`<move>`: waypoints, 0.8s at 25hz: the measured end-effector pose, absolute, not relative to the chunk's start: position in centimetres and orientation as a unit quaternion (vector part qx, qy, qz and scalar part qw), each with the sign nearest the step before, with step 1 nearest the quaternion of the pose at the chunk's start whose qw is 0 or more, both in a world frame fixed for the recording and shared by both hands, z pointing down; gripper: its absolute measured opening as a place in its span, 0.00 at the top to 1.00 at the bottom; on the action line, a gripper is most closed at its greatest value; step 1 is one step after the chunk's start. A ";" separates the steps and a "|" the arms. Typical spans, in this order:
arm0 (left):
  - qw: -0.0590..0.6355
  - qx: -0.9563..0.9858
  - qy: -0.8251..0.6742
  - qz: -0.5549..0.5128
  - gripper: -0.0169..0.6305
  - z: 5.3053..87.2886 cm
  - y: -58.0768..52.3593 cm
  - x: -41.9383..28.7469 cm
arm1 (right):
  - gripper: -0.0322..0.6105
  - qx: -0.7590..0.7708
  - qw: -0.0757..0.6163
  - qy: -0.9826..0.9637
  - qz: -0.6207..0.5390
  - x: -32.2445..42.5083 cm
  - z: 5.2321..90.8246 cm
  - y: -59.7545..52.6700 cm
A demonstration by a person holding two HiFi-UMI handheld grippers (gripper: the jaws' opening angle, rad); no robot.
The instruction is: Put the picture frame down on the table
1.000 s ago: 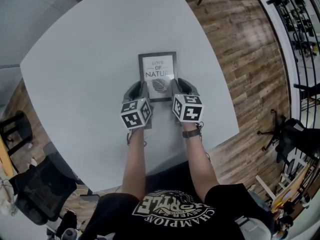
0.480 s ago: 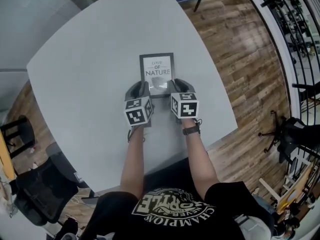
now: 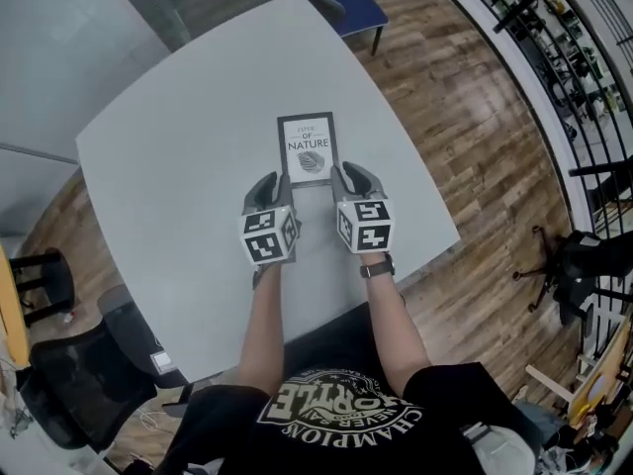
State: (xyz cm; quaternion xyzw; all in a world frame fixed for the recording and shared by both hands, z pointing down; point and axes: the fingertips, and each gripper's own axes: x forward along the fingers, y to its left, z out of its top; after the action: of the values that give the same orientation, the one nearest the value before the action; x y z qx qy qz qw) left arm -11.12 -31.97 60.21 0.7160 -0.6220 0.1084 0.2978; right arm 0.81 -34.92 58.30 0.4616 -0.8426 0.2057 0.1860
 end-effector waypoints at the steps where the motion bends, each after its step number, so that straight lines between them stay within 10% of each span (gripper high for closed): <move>1: 0.287 0.720 -0.623 0.105 0.86 59.3 -31.5 -11.2 | 0.82 0.465 0.174 -0.846 0.195 0.8 57.1 -34.5; 20: 0.114 0.761 -0.636 0.050 0.96 43.7 -21.3 -12.4 | 0.94 0.483 0.067 -0.872 0.051 -1.5 42.5 -23.4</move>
State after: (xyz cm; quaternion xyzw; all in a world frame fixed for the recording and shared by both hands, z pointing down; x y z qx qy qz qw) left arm -12.35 -21.32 43.71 0.7613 -0.6364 0.0503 0.1135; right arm -1.54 -23.40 42.49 0.4830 -0.8716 0.0508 0.0667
